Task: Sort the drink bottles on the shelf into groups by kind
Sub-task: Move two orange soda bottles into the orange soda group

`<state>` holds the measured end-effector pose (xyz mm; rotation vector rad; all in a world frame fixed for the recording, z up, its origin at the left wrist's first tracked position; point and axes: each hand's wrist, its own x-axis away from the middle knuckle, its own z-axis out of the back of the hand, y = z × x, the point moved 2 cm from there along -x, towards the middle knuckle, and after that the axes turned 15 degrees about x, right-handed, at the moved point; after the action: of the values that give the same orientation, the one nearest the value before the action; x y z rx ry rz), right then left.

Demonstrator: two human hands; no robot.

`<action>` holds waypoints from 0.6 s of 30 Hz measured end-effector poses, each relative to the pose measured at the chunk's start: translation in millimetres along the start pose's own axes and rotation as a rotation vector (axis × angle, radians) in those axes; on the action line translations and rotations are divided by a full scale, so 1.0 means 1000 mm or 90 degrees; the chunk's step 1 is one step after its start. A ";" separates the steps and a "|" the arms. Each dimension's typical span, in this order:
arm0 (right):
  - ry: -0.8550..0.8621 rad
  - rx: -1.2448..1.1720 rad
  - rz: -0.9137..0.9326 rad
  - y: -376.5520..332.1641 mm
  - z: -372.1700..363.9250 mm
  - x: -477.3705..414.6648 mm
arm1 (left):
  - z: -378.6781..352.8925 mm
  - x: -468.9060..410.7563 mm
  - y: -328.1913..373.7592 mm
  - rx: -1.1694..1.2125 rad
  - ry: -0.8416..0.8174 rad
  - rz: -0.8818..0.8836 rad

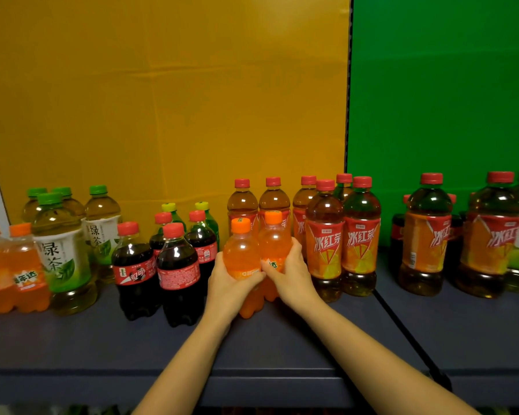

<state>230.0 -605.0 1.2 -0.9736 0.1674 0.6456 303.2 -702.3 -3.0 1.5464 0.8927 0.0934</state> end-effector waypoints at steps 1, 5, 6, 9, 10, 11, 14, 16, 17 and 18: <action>-0.007 -0.011 0.001 0.000 0.002 0.002 | 0.000 0.002 0.001 0.005 -0.004 -0.004; -0.020 -0.115 0.000 0.002 0.013 0.016 | 0.002 0.009 0.009 0.013 -0.023 0.004; -0.028 -0.146 -0.001 0.003 0.016 0.020 | 0.002 0.010 0.011 0.018 -0.025 0.017; -0.063 -0.238 -0.018 0.007 0.026 0.034 | -0.001 0.017 0.017 0.049 -0.041 0.044; -0.075 -0.265 -0.028 0.008 0.029 0.038 | -0.004 0.020 0.020 0.058 -0.048 0.046; -0.082 -0.290 -0.034 0.010 0.033 0.042 | -0.007 0.023 0.024 0.067 -0.054 0.046; -0.077 -0.345 -0.040 0.014 0.050 0.055 | -0.021 0.030 0.032 0.080 -0.067 0.037; -0.057 -0.365 -0.041 0.017 0.066 0.063 | -0.034 0.034 0.037 0.085 -0.072 0.036; -0.050 -0.379 -0.045 0.022 0.074 0.066 | -0.042 0.037 0.040 0.088 -0.076 0.035; -0.040 -0.390 -0.051 0.025 0.083 0.069 | -0.051 0.040 0.043 0.094 -0.083 0.031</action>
<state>258.5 -497.7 1.9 -1.5366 -0.1358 0.6657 323.9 -633.5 28.3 1.6921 0.7727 -0.0399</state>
